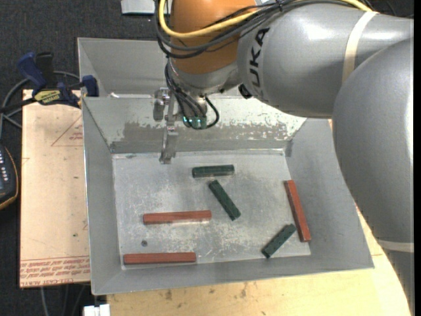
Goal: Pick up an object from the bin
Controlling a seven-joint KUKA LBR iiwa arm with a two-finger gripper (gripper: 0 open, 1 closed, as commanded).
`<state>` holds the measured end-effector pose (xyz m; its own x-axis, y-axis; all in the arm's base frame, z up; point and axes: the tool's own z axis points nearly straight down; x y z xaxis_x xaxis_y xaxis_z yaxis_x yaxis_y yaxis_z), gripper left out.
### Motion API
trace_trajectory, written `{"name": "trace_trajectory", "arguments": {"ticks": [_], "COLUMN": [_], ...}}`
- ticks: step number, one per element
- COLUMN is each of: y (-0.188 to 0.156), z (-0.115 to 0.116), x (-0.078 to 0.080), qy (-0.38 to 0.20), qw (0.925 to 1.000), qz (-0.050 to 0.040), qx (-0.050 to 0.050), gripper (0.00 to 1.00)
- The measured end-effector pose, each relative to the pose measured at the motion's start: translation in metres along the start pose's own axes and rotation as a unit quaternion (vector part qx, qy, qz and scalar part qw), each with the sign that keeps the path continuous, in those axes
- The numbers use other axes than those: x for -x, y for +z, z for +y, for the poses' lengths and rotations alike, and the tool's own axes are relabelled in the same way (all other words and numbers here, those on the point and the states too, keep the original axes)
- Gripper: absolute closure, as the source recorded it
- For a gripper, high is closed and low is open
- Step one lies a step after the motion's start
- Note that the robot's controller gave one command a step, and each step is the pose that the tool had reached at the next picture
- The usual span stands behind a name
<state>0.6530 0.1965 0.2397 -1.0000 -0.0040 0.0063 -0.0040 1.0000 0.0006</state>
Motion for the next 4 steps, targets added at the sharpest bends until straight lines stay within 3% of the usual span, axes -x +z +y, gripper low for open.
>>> {"name": "trace_trajectory", "arguments": {"ticks": [1, 2, 3, 4], "y": [0.174, 0.139, 0.141, 0.172], "z": [-0.040, -0.059, -0.078, -0.085], "x": [-0.099, -0.106, -0.111, -0.110], "qy": [-0.157, -0.137, -0.066, -0.021], "qw": [0.9877, 0.9905, 0.9978, 0.9998], "qz": [0.0002, -0.0039, -0.0034, -0.0022], "qx": [-0.001, 0.000, 0.000, 0.000], "gripper": [0.00, 0.00, 0.00, 0.00]}}
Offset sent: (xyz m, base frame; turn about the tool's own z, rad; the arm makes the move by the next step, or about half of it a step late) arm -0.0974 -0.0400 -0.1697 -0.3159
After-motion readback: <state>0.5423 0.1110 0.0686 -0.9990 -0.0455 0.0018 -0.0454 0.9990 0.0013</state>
